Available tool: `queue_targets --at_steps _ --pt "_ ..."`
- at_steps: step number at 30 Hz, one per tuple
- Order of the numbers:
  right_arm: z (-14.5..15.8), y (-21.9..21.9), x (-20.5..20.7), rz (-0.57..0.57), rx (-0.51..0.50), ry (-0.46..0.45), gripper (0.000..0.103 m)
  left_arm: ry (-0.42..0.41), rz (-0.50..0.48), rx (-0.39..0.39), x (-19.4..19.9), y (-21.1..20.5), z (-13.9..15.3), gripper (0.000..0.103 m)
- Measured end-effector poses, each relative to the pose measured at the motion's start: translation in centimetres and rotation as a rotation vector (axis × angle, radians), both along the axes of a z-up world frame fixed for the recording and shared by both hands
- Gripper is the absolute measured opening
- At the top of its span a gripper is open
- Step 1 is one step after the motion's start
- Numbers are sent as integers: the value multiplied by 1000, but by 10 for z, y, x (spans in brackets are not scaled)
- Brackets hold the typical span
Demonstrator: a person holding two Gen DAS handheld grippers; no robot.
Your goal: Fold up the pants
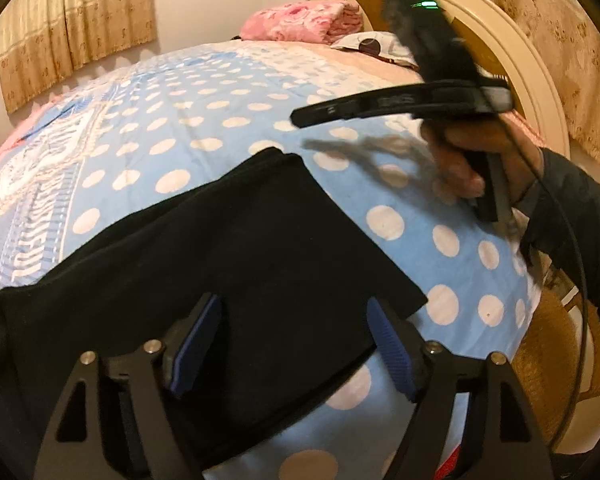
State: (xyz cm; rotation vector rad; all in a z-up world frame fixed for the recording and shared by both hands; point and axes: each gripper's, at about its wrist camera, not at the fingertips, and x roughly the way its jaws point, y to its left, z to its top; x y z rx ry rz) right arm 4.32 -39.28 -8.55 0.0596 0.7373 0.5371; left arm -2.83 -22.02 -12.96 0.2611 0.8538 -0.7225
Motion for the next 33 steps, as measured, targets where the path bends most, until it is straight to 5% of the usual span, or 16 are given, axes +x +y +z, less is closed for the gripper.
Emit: queue_targets --at_steps 5,8,14,18,20,22,27,33 --pt "18 16 -15 44 -44 -43 1 58 33 -50 6 12 12 78" --pt "29 24 -15 46 -21 -42 1 14 101 -51 3 41 29 78" --pt "58 85 1 120 27 -2 1 -5 377 -35 3 156 39 78" --pt "63 154 40 239 142 190 9 26 522 -31 10 211 25 78" --pt "55 187 61 284 208 308 42 72 565 -64 13 232 14 78" --pt "43 227 80 339 255 423 58 92 567 -80 14 235 6 78" --pt "15 300 110 388 164 574 58 69 522 -15 15 225 -5 78" --pt "-25 331 129 436 162 757 58 57 498 7 20 227 -13 83"
